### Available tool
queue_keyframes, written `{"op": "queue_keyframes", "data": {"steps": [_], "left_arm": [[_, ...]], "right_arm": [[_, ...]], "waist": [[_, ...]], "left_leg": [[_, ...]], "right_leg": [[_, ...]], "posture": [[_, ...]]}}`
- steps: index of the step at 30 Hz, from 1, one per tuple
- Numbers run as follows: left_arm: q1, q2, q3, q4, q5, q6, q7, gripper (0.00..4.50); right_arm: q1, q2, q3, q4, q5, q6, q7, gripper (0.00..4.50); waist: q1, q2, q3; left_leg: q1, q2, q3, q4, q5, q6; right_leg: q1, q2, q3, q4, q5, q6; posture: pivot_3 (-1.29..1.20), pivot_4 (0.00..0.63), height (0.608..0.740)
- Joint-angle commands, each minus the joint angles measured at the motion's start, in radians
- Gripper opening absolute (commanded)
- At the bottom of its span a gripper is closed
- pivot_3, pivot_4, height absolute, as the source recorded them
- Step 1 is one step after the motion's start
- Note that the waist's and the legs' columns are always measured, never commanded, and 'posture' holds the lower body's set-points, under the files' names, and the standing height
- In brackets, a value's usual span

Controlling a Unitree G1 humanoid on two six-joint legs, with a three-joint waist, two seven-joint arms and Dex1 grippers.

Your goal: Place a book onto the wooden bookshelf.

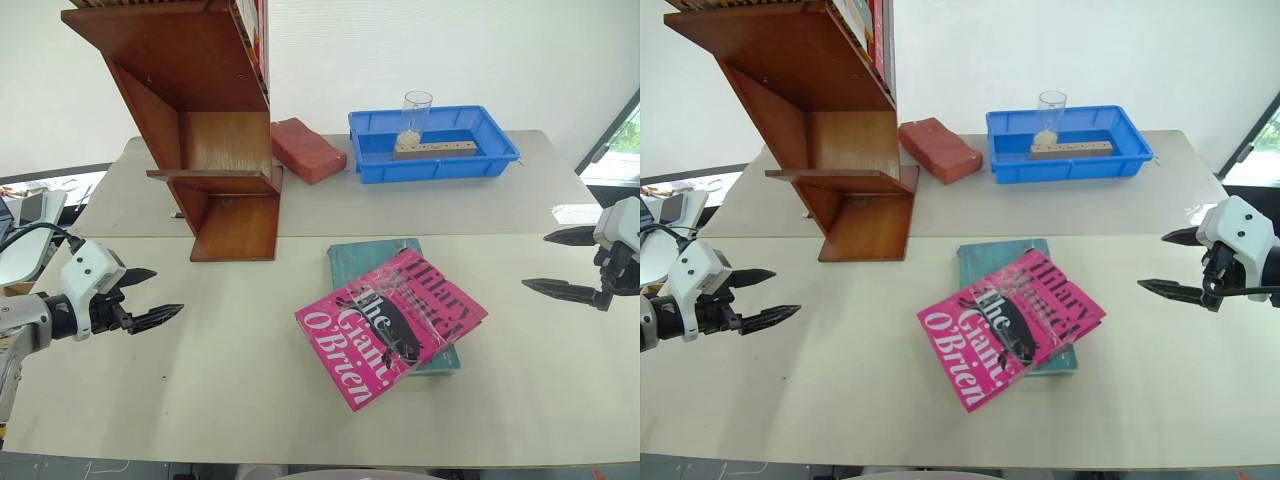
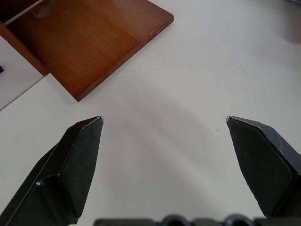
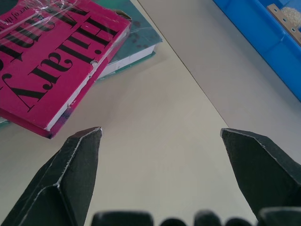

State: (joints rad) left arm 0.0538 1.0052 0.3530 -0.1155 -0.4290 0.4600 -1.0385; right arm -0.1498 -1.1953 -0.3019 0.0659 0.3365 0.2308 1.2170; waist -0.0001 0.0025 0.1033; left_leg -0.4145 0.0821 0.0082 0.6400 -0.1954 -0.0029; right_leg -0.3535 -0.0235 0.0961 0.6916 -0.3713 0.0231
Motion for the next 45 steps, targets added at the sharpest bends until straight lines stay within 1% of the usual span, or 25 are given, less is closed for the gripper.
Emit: {"op": "queue_keyframes", "data": {"steps": [1,4,7,11,15,19,22,25,27,28,29,30,32,33,36,38,42,45], "left_arm": [[-0.008,0.023,0.008,-0.016,0.012,-0.001,-0.007,4.50],[-0.020,0.038,-0.029,0.010,0.048,-0.001,-0.004,4.50],[-0.045,0.037,-0.027,0.019,0.010,0.039,-0.034,4.50],[-0.082,0.016,-0.026,0.026,0.010,0.035,-0.029,4.50],[-0.074,0.014,-0.048,-0.007,-0.006,0.036,-0.072,4.50],[-0.141,-0.032,-0.096,-0.023,-0.065,0.078,-0.094,4.50],[-0.248,-0.077,-0.163,-0.011,-0.130,0.178,-0.109,4.50],[-0.372,-0.125,-0.250,0.020,-0.176,0.286,-0.137,4.50],[-0.441,-0.156,-0.293,0.052,-0.191,0.332,-0.155,4.50],[-0.481,-0.180,-0.316,0.077,-0.202,0.362,-0.162,4.50],[-0.516,-0.204,-0.338,0.105,-0.210,0.394,-0.167,4.50],[-0.554,-0.230,-0.373,0.140,-0.207,0.437,-0.166,4.50],[-0.605,-0.278,-0.420,0.203,-0.204,0.485,-0.172,4.50],[-0.633,-0.313,-0.436,0.249,-0.207,0.506,-0.176,4.50],[-0.704,-0.409,-0.473,0.394,-0.182,0.514,-0.177,4.50],[-0.752,-0.474,-0.487,0.501,-0.167,0.511,-0.178,4.50],[-0.798,-0.543,-0.522,0.606,-0.127,0.490,-0.200,4.50],[-0.819,-0.593,-0.533,0.683,-0.102,0.476,-0.214,4.50]], "right_arm": [[-0.004,-0.002,-0.049,-0.037,0.012,0.019,-0.017,4.47],[0.003,0.008,-0.049,-0.052,0.009,0.028,-0.034,4.47],[0.010,0.010,-0.047,-0.055,-0.001,0.033,-0.048,4.47],[0.022,0.009,-0.046,-0.054,-0.004,0.041,-0.055,4.47],[0.023,0.013,-0.044,-0.050,-0.018,0.047,-0.081,4.47],[0.055,0.033,-0.073,-0.128,0.009,0.081,-0.097,4.47],[0.140,0.048,-0.155,-0.253,0.041,0.138,-0.091,3.62],[0.272,0.076,-0.254,-0.408,0.052,0.201,-0.076,2.60],[0.350,0.097,-0.293,-0.497,0.052,0.235,-0.076,1.95],[0.395,0.108,-0.304,-0.539,0.040,0.243,-0.076,1.54],[0.436,0.116,-0.307,-0.573,0.022,0.243,-0.076,1.25],[0.477,0.126,-0.304,-0.602,0.004,0.237,-0.079,0.86],[0.524,0.150,-0.288,-0.643,-0.012,0.238,-0.100,0.15],[0.542,0.164,-0.270,-0.662,-0.022,0.238,-0.114,0.04],[0.560,0.188,-0.202,-0.685,-0.074,0.217,-0.162,0.04],[0.524,0.198,-0.139,-0.681,-0.096,0.217,-0.199,0.04],[0.446,0.209,-0.037,-0.646,-0.126,0.215,-0.243,0.04],[0.336,0.213,0.060,-0.567,-0.158,0.191,-0.263,0.04]], "waist": [[0.000,0.000,0.000],[0.001,0.000,0.000],[0.001,0.000,0.000],[0.003,0.000,0.000],[0.001,0.000,0.000],[0.005,0.000,0.000],[0.014,0.000,0.000],[0.022,-0.001,-0.001],[0.019,-0.002,-0.001],[0.016,-0.002,-0.001],[0.014,-0.002,-0.001],[0.012,-0.003,-0.001],[0.010,-0.003,-0.001],[0.007,-0.003,-0.001],[0.003,-0.003,-0.001],[0.000,-0.003,-0.001],[-0.004,-0.003,-0.001],[-0.005,-0.003,-0.001]], "left_leg": [[0.000,0.000,0.000,0.000,0.000,0.000],[0.000,0.000,0.000,0.000,0.000,0.000],[0.000,0.000,0.000,0.000,0.000,0.000],[0.000,0.000,0.000,0.000,0.000,0.000],[0.000,0.000,0.001,0.000,0.000,0.000],[0.000,0.000,0.000,0.000,0.000,0.000],[-0.001,0.000,0.000,0.001,0.000,0.000],[-0.001,-0.001,0.000,0.002,0.000,0.000],[-0.002,-0.001,-0.001,0.002,0.000,0.000],[-0.001,-0.001,-0.001,0.002,0.000,0.000],[-0.001,-0.001,-0.001,0.002,0.000,0.000],[-0.002,-0.001,-0.002,0.002,0.000,0.000],[-0.001,-0.001,-0.004,0.002,0.000,0.000],[0.000,-0.002,-0.004,0.002,0.000,0.000],[0.002,-0.002,-0.004,0.002,0.000,0.000],[0.001,-0.002,-0.005,0.002,0.000,0.000],[0.000,-0.003,-0.006,0.002,0.000,0.000],[0.000,-0.004,-0.007,0.002,0.000,0.000]], "right_leg": [[0.000,0.000,0.000,0.000,0.000,0.000],[0.000,0.000,0.000,0.000,0.000,0.000],[0.000,0.000,0.000,0.000,0.000,0.000],[0.000,0.000,0.000,0.000,0.000,0.000],[0.000,0.000,0.000,0.000,0.000,0.000],[0.000,0.000,0.000,0.000,0.000,0.000],[0.001,0.000,0.000,0.000,0.000,0.001],[0.002,0.000,-0.001,0.000,0.000,0.003],[0.003,0.000,-0.001,-0.001,0.000,0.003],[0.004,0.000,0.000,-0.002,0.001,0.004],[0.005,0.001,0.000,-0.002,0.001,0.004],[0.008,0.001,-0.001,-0.003,0.001,0.005],[0.011,0.001,-0.001,-0.005,0.001,0.005],[0.012,0.002,-0.001,-0.005,0.001,0.005],[0.016,0.001,-0.002,-0.008,0.001,0.005],[0.016,0.002,-0.002,-0.009,0.001,0.006],[0.016,0.001,-0.001,-0.010,0.002,0.006],[0.017,0.001,-0.001,-0.010,0.002,0.006]], "posture": [[0.00,0.150,0.649],[0.00,0.150,0.649],[0.00,0.150,0.649],[0.00,0.150,0.649],[0.00,0.150,0.649],[0.00,0.150,0.649],[0.00,0.150,0.649],[0.00,0.150,0.649],[0.00,0.150,0.649],[0.00,0.150,0.649],[0.00,0.150,0.649],[0.00,0.150,0.649],[0.00,0.150,0.649],[0.00,0.150,0.649],[0.00,0.150,0.649],[0.00,0.150,0.649],[0.00,0.150,0.649],[0.00,0.150,0.649]]}}
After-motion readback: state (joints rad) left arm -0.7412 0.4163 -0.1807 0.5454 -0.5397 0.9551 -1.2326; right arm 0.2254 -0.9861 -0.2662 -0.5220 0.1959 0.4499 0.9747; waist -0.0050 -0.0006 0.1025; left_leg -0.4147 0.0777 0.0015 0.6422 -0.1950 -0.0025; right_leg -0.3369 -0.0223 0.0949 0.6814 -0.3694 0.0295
